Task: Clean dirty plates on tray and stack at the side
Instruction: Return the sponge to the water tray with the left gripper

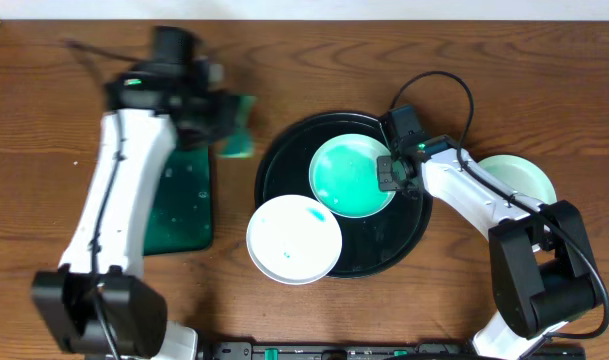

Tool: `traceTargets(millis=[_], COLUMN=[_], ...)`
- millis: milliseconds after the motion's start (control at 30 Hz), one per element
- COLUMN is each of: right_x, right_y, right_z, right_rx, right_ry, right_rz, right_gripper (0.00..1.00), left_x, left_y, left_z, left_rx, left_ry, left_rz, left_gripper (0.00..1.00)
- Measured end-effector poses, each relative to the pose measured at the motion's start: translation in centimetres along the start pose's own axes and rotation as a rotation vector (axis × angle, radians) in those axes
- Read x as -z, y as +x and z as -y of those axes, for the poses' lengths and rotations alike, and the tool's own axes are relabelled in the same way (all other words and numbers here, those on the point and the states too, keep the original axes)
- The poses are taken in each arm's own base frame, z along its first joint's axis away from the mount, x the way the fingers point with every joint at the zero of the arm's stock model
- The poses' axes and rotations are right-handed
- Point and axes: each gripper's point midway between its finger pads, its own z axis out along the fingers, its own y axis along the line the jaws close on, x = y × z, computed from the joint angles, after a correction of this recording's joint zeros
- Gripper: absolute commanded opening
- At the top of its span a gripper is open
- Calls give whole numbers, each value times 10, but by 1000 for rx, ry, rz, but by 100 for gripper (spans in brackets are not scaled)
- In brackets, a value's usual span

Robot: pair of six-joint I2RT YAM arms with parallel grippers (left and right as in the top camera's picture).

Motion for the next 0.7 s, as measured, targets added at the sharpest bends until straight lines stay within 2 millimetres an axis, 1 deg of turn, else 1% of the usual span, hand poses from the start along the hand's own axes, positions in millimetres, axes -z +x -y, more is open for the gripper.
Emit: traceTargets(millis=[67, 100, 133, 167, 233, 300, 333, 367, 433, 467, 533, 567, 600, 633, 700], right_x=[0, 0, 0, 0, 0, 0, 1, 2, 9, 12, 25, 36, 44, 54, 68], right_y=[-2, -2, -2, -2, -2, -2, -1, 0, 2, 2, -4, -10, -14, -19, -23], right_z=[0, 0, 0, 0, 0, 0, 1, 1, 3, 5, 7, 6, 4, 0, -6], right_rx=[37, 48, 61, 70, 84, 92, 96, 100, 118, 126, 146, 160, 170, 184, 207], right_ry=[2, 2, 2, 3, 3, 3, 4, 5, 33, 52, 102, 127, 137, 143, 137], right_rz=[9, 10, 10, 11, 11, 9, 5, 2, 3, 10, 58, 101, 132, 169, 212], right_gripper=[1, 1, 1, 1, 1, 1, 1, 1, 1, 1, 1, 1, 1, 1, 1], left_x=[3, 0, -6, -13, -34, -58, -70, -81, -92, -94, -93, -92, -89, -87, -81], left_y=[-9, -11, -12, -10, -1, 16, 27, 40, 55, 58, 59, 58, 58, 58, 55], left_z=[-47, -65, -87, -103, -131, -151, -159, -165, -172, -173, -173, -173, -173, -172, -170], left_rx=[66, 93, 126, 155, 203, 237, 246, 252, 259, 263, 260, 263, 262, 262, 262], left_ry=[-150, -201, -260, -299, -353, -387, -403, -419, -438, -443, -445, -446, -448, -446, -441], left_rz=[31, 36, 36, 29, -10, -71, -114, -160, -217, -231, -232, -225, -222, -218, -199], left_gripper=[7, 7, 7, 7, 7, 8, 17, 30, 56, 63, 68, 69, 70, 73, 77])
